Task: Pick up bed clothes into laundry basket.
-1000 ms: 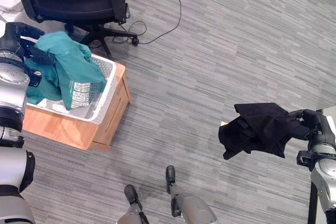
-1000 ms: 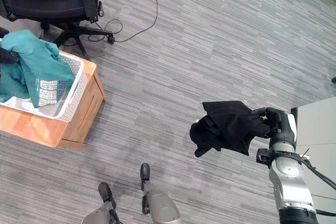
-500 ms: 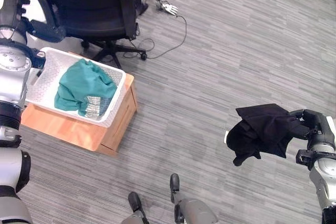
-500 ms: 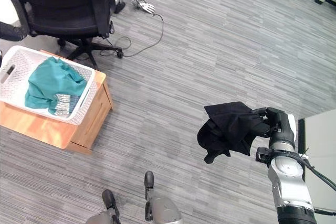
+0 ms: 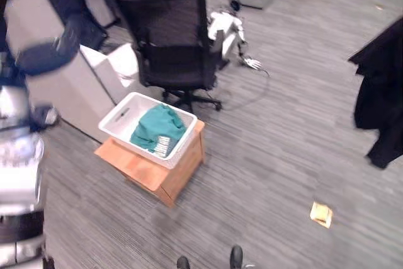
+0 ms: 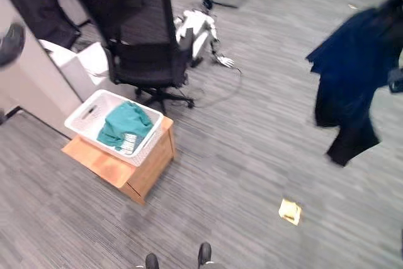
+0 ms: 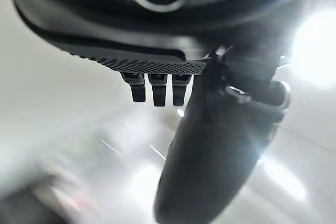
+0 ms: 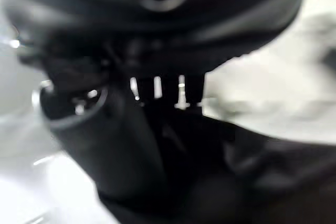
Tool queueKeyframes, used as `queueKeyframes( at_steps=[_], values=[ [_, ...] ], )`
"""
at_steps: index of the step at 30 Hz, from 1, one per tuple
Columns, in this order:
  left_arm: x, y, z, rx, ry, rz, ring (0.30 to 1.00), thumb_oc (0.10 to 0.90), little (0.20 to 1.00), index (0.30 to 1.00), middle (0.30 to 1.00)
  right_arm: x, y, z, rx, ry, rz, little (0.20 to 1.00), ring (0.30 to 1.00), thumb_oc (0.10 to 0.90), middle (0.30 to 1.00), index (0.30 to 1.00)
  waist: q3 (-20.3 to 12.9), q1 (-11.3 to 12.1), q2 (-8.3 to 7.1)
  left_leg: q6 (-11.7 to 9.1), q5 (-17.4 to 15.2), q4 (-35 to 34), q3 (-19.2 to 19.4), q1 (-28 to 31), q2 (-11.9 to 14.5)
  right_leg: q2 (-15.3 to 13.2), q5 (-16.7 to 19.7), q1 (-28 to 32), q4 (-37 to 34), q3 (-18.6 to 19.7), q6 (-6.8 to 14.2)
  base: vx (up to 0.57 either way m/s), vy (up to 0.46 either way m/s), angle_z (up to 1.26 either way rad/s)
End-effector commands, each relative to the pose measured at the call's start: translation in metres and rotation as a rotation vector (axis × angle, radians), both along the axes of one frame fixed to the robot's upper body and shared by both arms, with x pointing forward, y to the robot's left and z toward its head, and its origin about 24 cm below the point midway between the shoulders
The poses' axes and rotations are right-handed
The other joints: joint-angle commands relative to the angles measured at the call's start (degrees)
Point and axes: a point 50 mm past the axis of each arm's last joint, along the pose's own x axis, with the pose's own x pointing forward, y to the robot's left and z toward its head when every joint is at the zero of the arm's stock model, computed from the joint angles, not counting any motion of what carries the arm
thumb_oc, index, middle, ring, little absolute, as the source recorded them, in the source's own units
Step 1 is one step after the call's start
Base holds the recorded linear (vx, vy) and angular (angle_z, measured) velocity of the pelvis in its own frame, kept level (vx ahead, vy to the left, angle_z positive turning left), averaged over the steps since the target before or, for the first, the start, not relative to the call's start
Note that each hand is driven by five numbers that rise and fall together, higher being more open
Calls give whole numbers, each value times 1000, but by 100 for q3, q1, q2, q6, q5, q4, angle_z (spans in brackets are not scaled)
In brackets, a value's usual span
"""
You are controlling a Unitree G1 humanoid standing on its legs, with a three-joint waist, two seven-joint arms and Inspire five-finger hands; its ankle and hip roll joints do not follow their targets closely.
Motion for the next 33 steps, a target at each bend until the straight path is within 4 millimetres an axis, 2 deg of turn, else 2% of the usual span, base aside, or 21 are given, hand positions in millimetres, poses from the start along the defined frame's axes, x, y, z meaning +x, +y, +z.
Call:
queueKeyframes(
  at_steps=[1,2,4,6,7,8,10,11,13,14,16,17,18,19,22,24,27,28,29,30,33],
  values=[
    [-24,30,-46,-129,201,55,900,800,900,900,900,-22,18,65,-148,-195,8,300,300,400,300,300,-719,438,-869,-127,138,-6,-183,-251,-165,-264,-393,291,18,-206,643,-31,-58,31],
    [-65,49,-93,-301,305,186,900,800,900,900,900,-22,30,80,-240,-161,-21,300,300,400,300,300,-752,601,-955,-134,140,-6,-269,-259,-171,-261,-430,355,18,-312,625,-12,-45,33],
    [-107,56,-148,-501,435,327,900,800,900,900,900,-20,52,104,-343,-170,-49,300,300,400,300,300,-804,666,-881,-128,214,-6,-368,-328,-192,-276,-416,373,18,-450,613,-15,-48,43],
    [-140,50,-184,-634,523,416,900,800,900,900,900,-21,70,117,-434,-192,-59,300,300,400,300,300,-812,780,-863,-126,252,-6,-485,-382,-212,-273,-427,386,18,-565,601,-26,-32,49],
    [-161,40,-210,-808,485,487,900,800,900,900,900,-24,80,126,-437,-238,-39,300,300,400,300,300,-833,864,-878,-125,247,-6,-533,-403,-210,-268,-463,407,18,-613,600,-14,-23,56],
    [-175,33,-227,-891,509,524,900,800,900,900,900,-22,82,130,-438,-250,-56,300,300,400,300,300,-834,903,-859,-124,255,-6,-574,-420,-214,-268,-478,414,18,-663,595,6,-17,55],
    [-207,33,-242,-893,667,618,900,800,900,900,900,-18,86,136,-454,-264,-85,300,300,400,300,300,-836,992,-863,-121,255,-6,-622,-434,-223,-265,-502,437,18,-737,593,7,-14,48],
    [-214,27,-251,-900,762,609,900,800,900,900,900,-17,87,138,-445,-269,-85,300,300,400,300,300,-819,1045,-854,-120,271,-6,-648,-452,-225,-269,-507,438,18,-779,593,3,-20,30],
    [-234,15,-268,-1022,792,683,900,800,900,900,900,-13,80,139,-419,-268,-131,300,300,400,300,300,-799,1147,-869,-112,321,-6,-735,-518,-244,-284,-502,429,18,-871,593,-16,-12,24],
    [-234,15,-268,-1022,792,684,900,800,900,900,900,-13,80,139,-419,-267,-131,300,300,400,300,300,-796,1147,-865,-119,294,-6,-736,-499,-240,-279,-524,447,18,-869,596,-21,-22,34],
    [-258,-1,-284,-1024,1048,672,900,800,900,900,900,-5,77,133,-415,-248,-150,300,300,400,300,300,-713,1261,-864,-116,322,-6,-805,-596,-247,-291,-524,409,18,-961,597,-50,-25,19],
    [-267,-15,-293,-1000,1244,611,900,800,900,900,900,-4,80,134,-395,-260,-136,300,300,400,300,300,-660,1280,-854,-111,343,-6,-823,-641,-256,-291,-511,382,18,-979,591,-50,-3,6],
    [-267,-14,-293,-999,1244,610,900,800,900,900,900,-4,79,134,-395,-261,-137,300,300,400,300,300,-658,1285,-853,-111,343,-6,-823,-643,-256,-290,-511,379,18,-979,590,-63,-4,6],
    [-276,-31,-301,-980,1428,545,900,800,900,900,900,2,87,134,-392,-251,-113,300,300,400,300,300,-582,1329,-845,-104,376,-6,-865,-718,-266,-285,-503,338,18,-1024,572,-32,-4,0],
    [-270,-40,-307,-956,1494,470,900,800,900,900,900,5,95,136,-405,-246,-102,300,300,400,300,300,-497,1348,-824,-88,388,-6,-902,-775,-269,-278,-488,287,18,-1017,555,-37,-3,-1],
    [-274,-52,-312,-949,1583,416,900,800,900,900,900,12,105,134,-411,-226,-81,300,300,400,300,300,-390,1343,-800,-47,400,-6,-920,-851,-258,-256,-478,194,18,-950,536,-50,-5,1],
    [-268,-48,-311,-883,1627,400,900,800,900,900,900,23,136,127,-416,-238,51,300,300,400,300,300,-277,1348,-797,-12,404,-6,-916,-934,-273,-252,-453,94,18,-870,510,-20,-5,-6],
    [-265,-45,-310,-872,1618,408,900,800,900,900,900,24,147,125,-446,-237,83,300,300,400,300,300,-257,1351,-806,-5,401,-6,-919,-951,-275,-250,-452,82,18,-859,500,0,-9,-9],
    [-265,-45,-310,-872,1618,409,900,800,900,900,900,24,147,125,-446,-237,83,300,300,400,300,300,-258,1350,-806,-5,402,-6,-919,-952,-275,-250,-452,81,18,-859,500,0,0,0],
    [-259,-43,-310,-845,1622,400,900,800,900,900,900,23,163,123,-474,-247,142,300,300,400,300,300,-218,1349,-814,4,401,-6,-926,-991,-272,-249,-448,51,18,-863,492,0,0,0],
    [-249,-47,-312,-797,1648,341,900,800,900,900,900,23,189,119,-495,-253,256,300,300,400,300,300,-121,1320,-812,15,408,-6,-920,-1041,-269,-248,-427,-23,18,-831,482,-25,-3,-4]
  ],
)
